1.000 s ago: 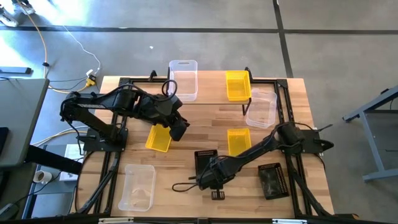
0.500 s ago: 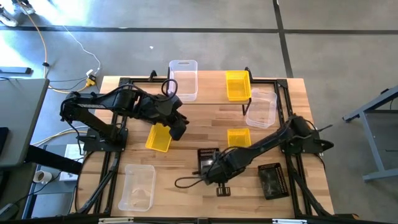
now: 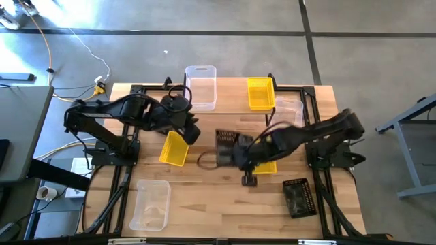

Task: Stack baskets on shelf by color
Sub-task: Put the bottom left black bin on the shelf

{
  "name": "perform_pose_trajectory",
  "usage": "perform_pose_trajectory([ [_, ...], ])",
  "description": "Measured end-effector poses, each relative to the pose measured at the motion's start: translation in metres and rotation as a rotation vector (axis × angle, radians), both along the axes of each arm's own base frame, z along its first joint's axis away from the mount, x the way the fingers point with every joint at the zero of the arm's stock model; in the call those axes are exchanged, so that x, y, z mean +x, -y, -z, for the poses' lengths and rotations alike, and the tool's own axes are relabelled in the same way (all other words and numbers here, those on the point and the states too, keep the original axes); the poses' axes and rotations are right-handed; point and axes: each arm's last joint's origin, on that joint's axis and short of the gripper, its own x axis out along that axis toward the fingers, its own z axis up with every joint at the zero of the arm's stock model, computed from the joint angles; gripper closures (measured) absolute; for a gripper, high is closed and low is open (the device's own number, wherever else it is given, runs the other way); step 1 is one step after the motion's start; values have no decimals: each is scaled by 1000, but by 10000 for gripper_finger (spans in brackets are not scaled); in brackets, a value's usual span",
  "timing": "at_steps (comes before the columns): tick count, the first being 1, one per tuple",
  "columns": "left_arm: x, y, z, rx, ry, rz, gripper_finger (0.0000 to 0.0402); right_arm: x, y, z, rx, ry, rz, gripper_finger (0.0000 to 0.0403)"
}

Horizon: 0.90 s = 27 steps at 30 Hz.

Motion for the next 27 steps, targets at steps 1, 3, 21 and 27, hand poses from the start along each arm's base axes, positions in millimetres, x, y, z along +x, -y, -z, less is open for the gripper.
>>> perform_pose_trajectory([
  [1,-1,0,0,10,-3,-9,302,-4,7,-7,-21,28,16,403],
  [3,-2,-1,0,20,-17,-17,302,-11,20,-20,-70,77,38,403],
  [21,-5,-1,3,-12,-22,-68,302,-39,134,-58,-524,137,147,403],
  [27,-12,-1,8,-47,-74,-125,302,-32,158,-45,-521,56,139,403],
])
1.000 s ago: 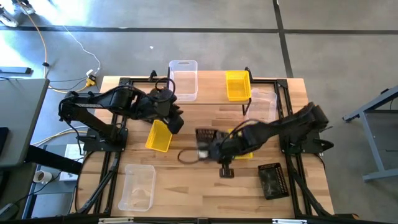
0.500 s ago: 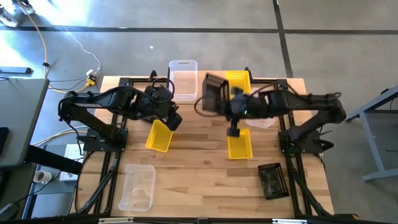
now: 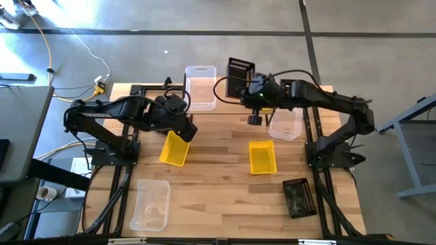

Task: Stack baskets on shelf by color
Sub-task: Put the bottom left black bin on the shelf

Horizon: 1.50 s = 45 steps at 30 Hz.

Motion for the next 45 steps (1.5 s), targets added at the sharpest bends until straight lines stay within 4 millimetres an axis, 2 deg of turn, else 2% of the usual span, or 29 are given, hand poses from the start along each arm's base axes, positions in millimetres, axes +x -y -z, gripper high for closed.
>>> perform_pose_trajectory([
  [11,-15,0,7,-32,-133,-73,302,25,12,39,82,-173,-49,403],
  [19,-16,-1,7,-23,-141,-77,302,40,19,61,106,-247,-33,403],
  [26,-16,-1,7,-20,-144,-71,302,50,33,82,114,-311,-7,403],
  [33,-16,-1,7,-19,-146,-69,302,54,43,93,126,-334,17,403],
  [45,-16,0,7,-25,-150,-59,302,56,44,91,118,-310,16,395],
])
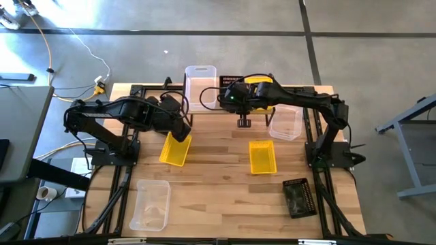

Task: Stack baskets on shelf by color
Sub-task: Put the bottom left black bin on the shelf, then stack the bottom transparent bin on top of the transparent bin

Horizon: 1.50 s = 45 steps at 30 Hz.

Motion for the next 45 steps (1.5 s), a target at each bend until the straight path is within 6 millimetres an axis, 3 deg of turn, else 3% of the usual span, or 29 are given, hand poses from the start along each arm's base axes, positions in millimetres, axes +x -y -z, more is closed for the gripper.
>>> perform_pose_trajectory([
  [11,0,1,0,-18,-14,31,302,2,0,-2,-12,25,13,321],
  [21,0,1,1,-24,-26,54,302,-3,-7,-36,22,41,56,316],
  [29,1,7,2,-128,-49,154,302,-12,-19,-61,73,35,127,316],
  [34,1,30,3,-229,-62,292,302,-12,-32,-73,115,69,94,316],
  [45,-16,105,4,-433,-66,489,302,-12,-46,-100,120,162,46,316],
])
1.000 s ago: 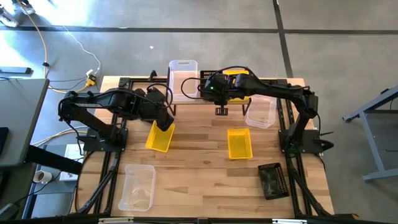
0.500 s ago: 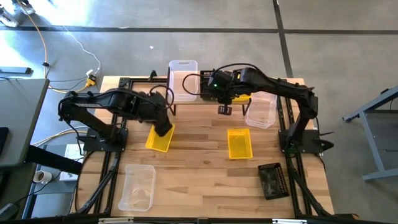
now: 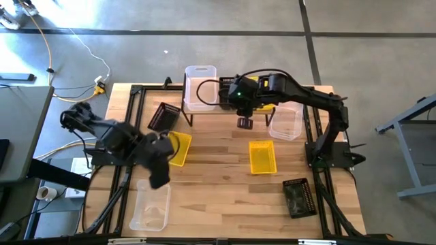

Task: Stack baskets on shelf by color
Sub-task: Stack the bottom transparent bin on top of the transparent bin

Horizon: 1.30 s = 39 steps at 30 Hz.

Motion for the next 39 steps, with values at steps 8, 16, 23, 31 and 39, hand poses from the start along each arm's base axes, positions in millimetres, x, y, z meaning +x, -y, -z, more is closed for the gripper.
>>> perform_pose_trajectory([
  [8,-24,46,0,-96,-23,62,295,-5,-7,-30,18,131,49,316],
  [16,-38,84,9,-98,-56,144,232,-8,-15,-46,85,222,135,316],
  [23,-37,129,34,-48,-99,283,218,-7,-24,-45,180,243,179,316],
  [31,-35,182,73,-7,-123,413,230,-5,-40,-45,208,245,165,316],
  [39,-30,209,108,44,-185,464,231,-4,-59,-44,244,248,156,316],
])
